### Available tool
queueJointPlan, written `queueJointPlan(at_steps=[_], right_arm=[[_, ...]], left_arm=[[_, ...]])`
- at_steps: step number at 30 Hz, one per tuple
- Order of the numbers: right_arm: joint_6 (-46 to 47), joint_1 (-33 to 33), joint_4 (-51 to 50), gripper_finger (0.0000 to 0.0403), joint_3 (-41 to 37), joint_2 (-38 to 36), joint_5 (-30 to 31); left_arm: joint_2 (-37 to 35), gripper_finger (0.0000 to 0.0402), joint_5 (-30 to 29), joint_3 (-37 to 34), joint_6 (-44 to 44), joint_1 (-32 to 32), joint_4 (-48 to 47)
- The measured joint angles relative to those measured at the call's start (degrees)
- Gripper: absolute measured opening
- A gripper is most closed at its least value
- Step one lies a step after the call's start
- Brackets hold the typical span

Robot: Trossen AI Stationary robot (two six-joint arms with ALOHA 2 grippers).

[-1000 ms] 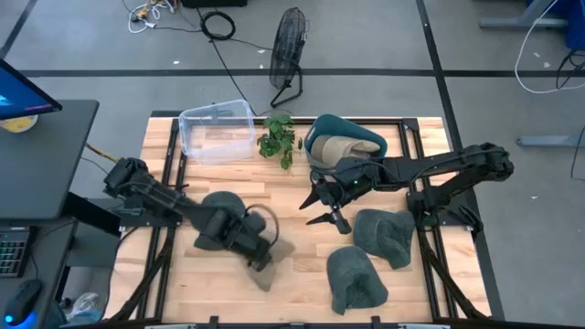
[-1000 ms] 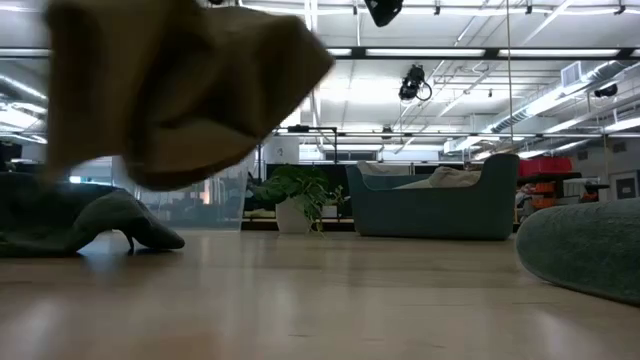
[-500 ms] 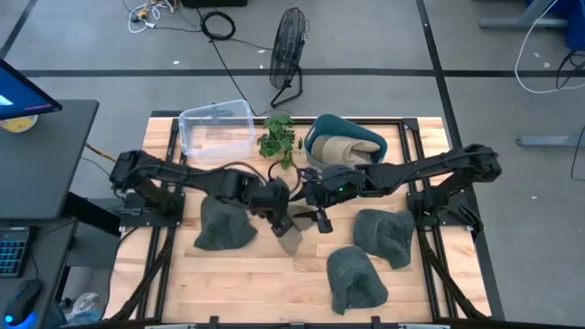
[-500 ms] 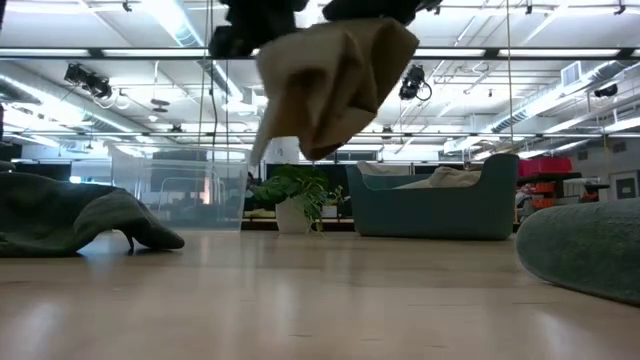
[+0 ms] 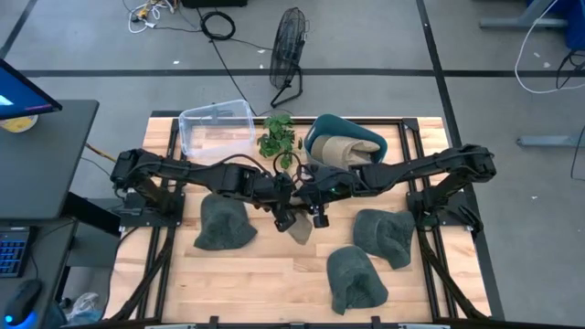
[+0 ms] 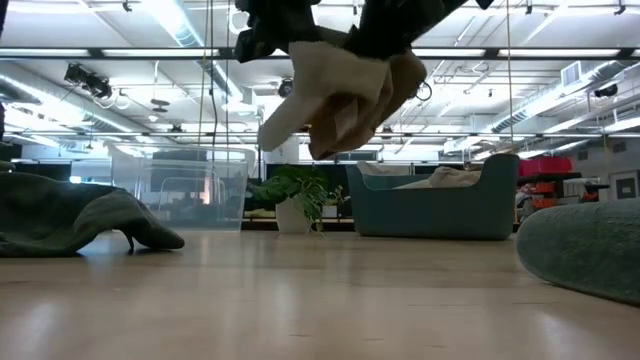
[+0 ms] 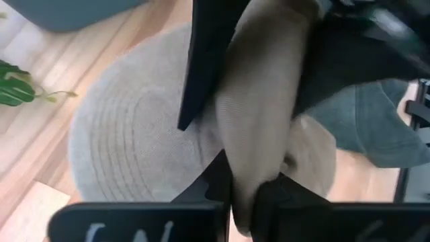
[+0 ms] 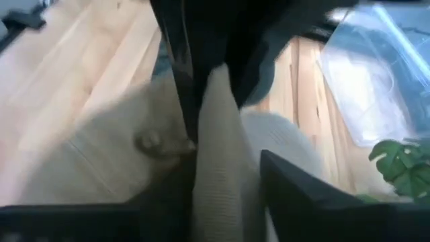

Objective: Pick & Place hat
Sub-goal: Put the bottom left brown cap into the blue bin

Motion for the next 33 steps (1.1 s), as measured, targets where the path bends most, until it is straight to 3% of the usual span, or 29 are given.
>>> queueJointPlan(at_steps=[6, 11, 19, 22, 26, 33], right_arm=[[-1.0, -0.1, -3.1, 0.0019, 0.0, 0.0, 0.2], [-1.0, -0.7, -4.7, 0.0033, 0.0, 0.0, 1.4], [-1.1, -3.9, -15.2, 0.0014, 0.0, -4.5, 3.5], [-3.0, -5.5, -19.4, 0.0014, 0.0, -9.4, 4.8], [-8.6, -8.4, -25.0, 0.0014, 0.0, -16.4, 10.9], [-27.7, -19.0, -29.9, 0.0014, 0.0, -21.3, 12.8]], left_arm=[[0.0, 0.0063, 0.3, 0.0, 1.2, 1.6, 0.1], [0.0, 0.0125, 0.2, 0.0, 2.0, 3.1, 0.0], [-0.9, 0.0212, -0.7, 0.0, 3.4, 3.9, 0.3], [-1.3, 0.0224, -2.1, 0.0, 3.7, 3.9, -0.1], [-1.4, 0.0226, -2.2, 0.0, 3.8, 4.2, -0.1], [-1.4, 0.0221, -2.2, 0.0, 4.8, 5.0, 0.2]])
